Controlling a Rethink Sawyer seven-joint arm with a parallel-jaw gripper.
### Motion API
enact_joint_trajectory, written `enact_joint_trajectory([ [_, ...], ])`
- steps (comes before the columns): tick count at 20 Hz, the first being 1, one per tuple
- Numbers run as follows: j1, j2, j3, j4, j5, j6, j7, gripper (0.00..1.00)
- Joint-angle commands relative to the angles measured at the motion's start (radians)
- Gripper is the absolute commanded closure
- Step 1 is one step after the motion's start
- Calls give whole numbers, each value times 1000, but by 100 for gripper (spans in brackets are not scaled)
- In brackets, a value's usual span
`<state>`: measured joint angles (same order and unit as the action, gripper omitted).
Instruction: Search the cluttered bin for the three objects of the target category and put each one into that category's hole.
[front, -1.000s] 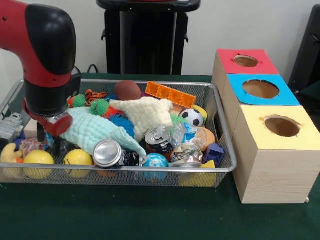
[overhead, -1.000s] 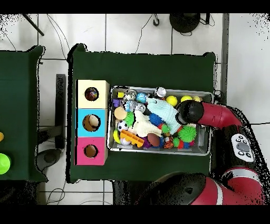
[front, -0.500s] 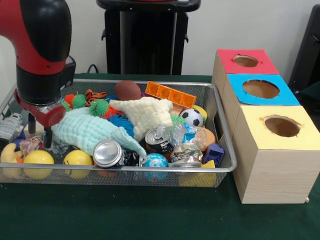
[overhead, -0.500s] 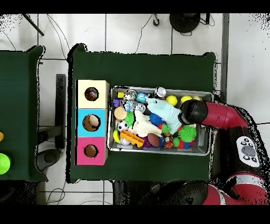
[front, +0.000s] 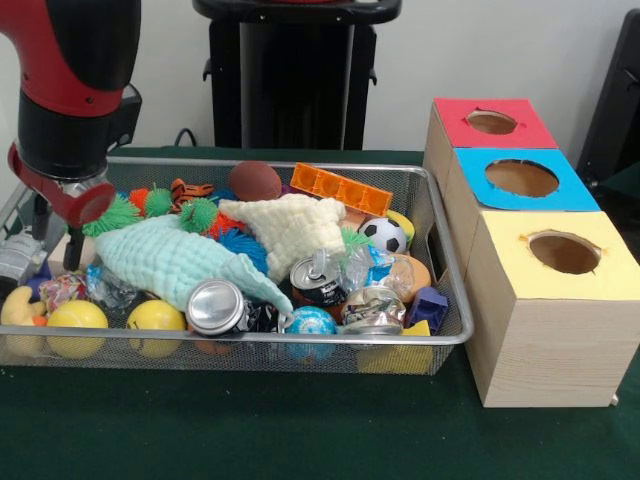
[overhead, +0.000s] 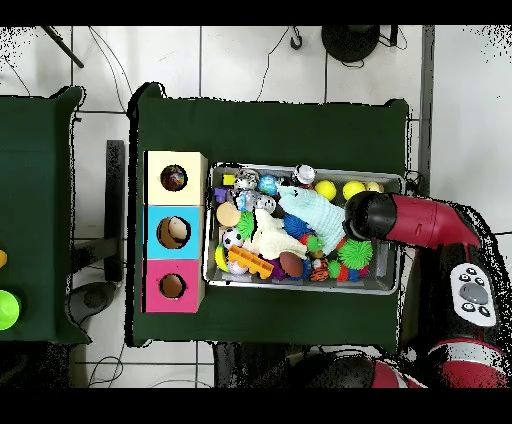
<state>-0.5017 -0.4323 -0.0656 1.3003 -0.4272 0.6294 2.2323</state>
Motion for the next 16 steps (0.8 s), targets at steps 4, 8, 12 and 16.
enact_joint_trajectory([
  [4,10,71,18,33,-53,-86,-1,0],
  [8,4,95,26,15,-48,-91,-10,0],
  [12,0,115,21,22,-56,-125,-3,0],
  [16,-4,137,19,9,-55,-142,-4,0],
])
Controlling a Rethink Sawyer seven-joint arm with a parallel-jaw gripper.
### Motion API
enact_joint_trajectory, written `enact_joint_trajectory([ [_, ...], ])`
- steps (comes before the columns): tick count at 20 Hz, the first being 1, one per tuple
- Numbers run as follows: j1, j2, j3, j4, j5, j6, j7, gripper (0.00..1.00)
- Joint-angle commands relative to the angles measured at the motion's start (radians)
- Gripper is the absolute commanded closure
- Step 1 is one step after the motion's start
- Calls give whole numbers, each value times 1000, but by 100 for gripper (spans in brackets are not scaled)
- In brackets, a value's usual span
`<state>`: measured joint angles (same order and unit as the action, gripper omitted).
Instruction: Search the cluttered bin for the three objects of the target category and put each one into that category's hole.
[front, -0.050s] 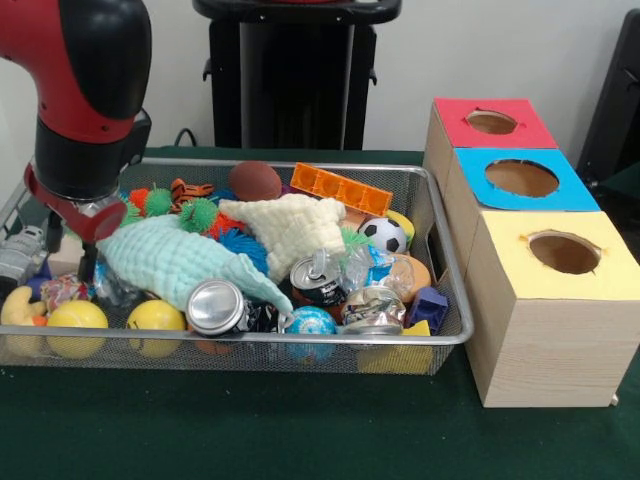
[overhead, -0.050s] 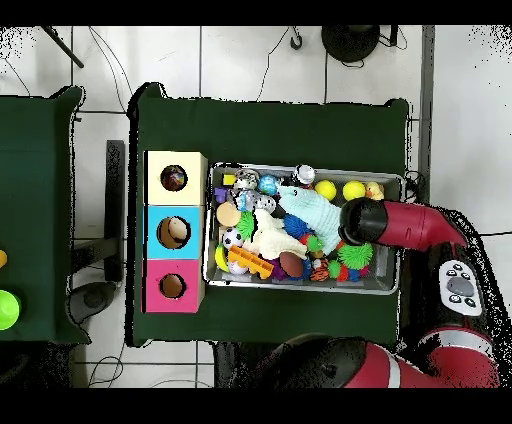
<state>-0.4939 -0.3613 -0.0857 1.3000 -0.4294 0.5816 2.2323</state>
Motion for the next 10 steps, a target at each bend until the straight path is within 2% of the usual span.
enact_joint_trajectory([
  [1,-13,69,40,6,-51,-97,-6,0],
  [10,0,72,16,16,-48,-120,25,0],
])
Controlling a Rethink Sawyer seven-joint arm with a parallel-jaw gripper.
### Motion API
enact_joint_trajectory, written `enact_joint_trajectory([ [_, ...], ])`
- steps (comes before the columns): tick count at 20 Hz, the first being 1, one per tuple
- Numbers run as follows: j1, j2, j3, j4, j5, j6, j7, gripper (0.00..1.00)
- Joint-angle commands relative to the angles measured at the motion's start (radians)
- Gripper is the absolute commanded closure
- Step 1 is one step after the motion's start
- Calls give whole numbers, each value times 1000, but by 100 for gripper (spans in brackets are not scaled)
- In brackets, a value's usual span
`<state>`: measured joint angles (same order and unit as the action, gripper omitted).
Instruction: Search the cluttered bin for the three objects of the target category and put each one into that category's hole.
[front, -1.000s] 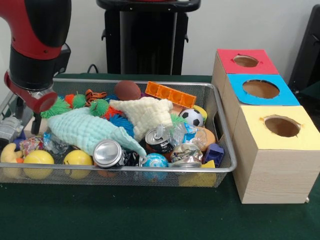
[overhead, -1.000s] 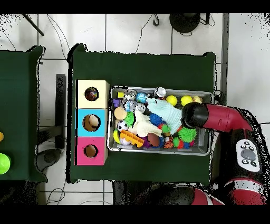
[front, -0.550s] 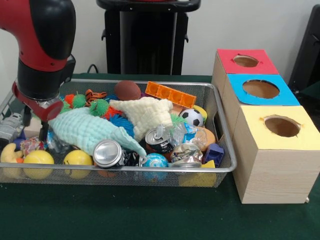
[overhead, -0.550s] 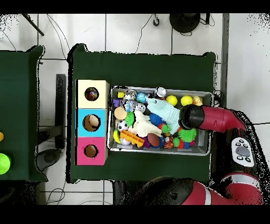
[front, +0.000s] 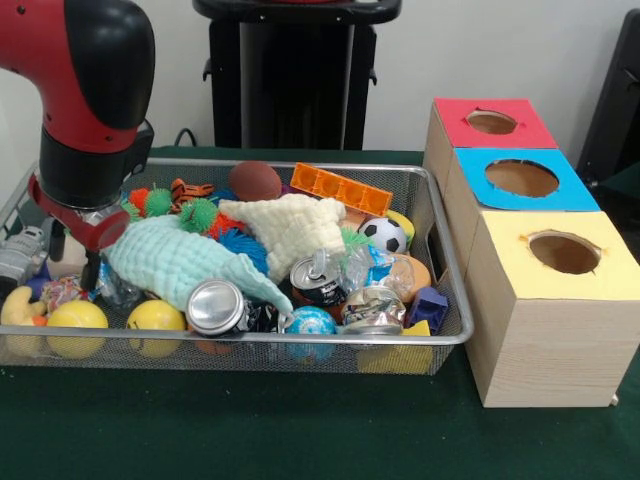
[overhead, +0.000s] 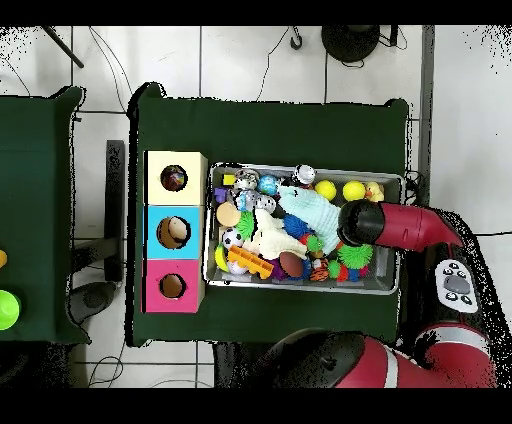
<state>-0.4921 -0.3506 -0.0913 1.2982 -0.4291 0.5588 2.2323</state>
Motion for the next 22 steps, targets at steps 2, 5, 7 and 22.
enact_joint_trajectory([
  [2,1,59,17,13,-47,-101,29,0],
  [5,7,71,5,5,-53,-131,44,0],
  [7,2,80,12,-7,-51,-142,35,0],
  [22,-4,85,48,-63,-48,-145,-28,0],
])
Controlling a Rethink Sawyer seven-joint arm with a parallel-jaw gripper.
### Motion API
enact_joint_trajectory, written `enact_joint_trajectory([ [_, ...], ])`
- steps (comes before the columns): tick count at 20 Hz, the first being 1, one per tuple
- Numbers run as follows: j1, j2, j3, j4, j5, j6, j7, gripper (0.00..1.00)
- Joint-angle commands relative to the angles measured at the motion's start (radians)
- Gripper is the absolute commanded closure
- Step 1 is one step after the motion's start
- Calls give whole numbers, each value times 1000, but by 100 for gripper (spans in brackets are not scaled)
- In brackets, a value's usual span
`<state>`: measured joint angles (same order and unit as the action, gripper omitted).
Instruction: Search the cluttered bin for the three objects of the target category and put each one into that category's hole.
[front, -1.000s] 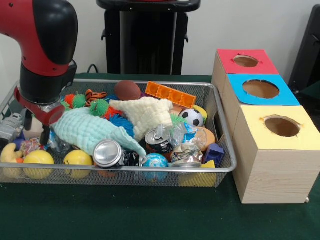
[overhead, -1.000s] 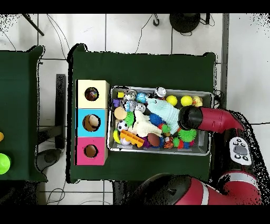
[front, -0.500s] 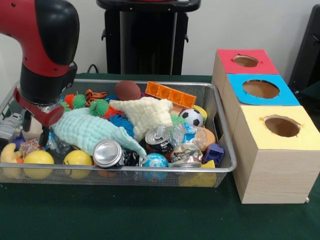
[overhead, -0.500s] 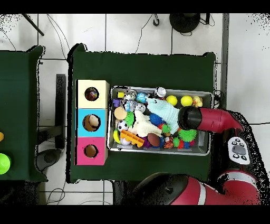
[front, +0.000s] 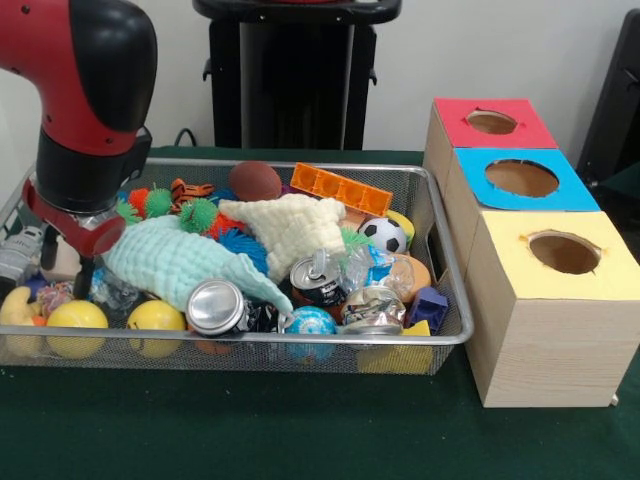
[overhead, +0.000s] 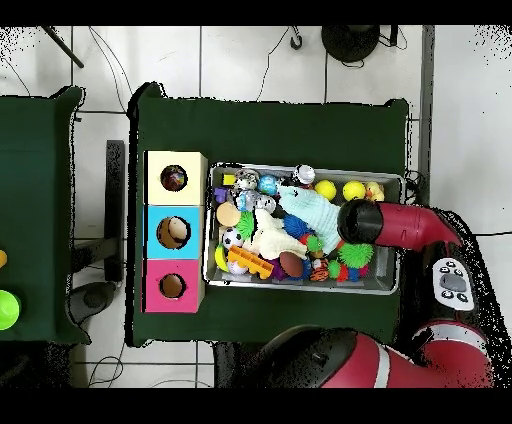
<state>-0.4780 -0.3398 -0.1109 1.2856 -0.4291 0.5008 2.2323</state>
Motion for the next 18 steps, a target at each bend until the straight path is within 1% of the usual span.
enact_joint_trajectory([
  [1,-18,79,70,-56,-47,-87,-29,0],
  [3,-15,87,67,-60,-47,-93,-21,0],
  [9,-6,74,64,-26,-47,-113,-4,0],
  [15,-6,79,69,-39,-47,-117,-9,0],
  [18,-3,88,76,-53,-50,-139,-9,0],
])
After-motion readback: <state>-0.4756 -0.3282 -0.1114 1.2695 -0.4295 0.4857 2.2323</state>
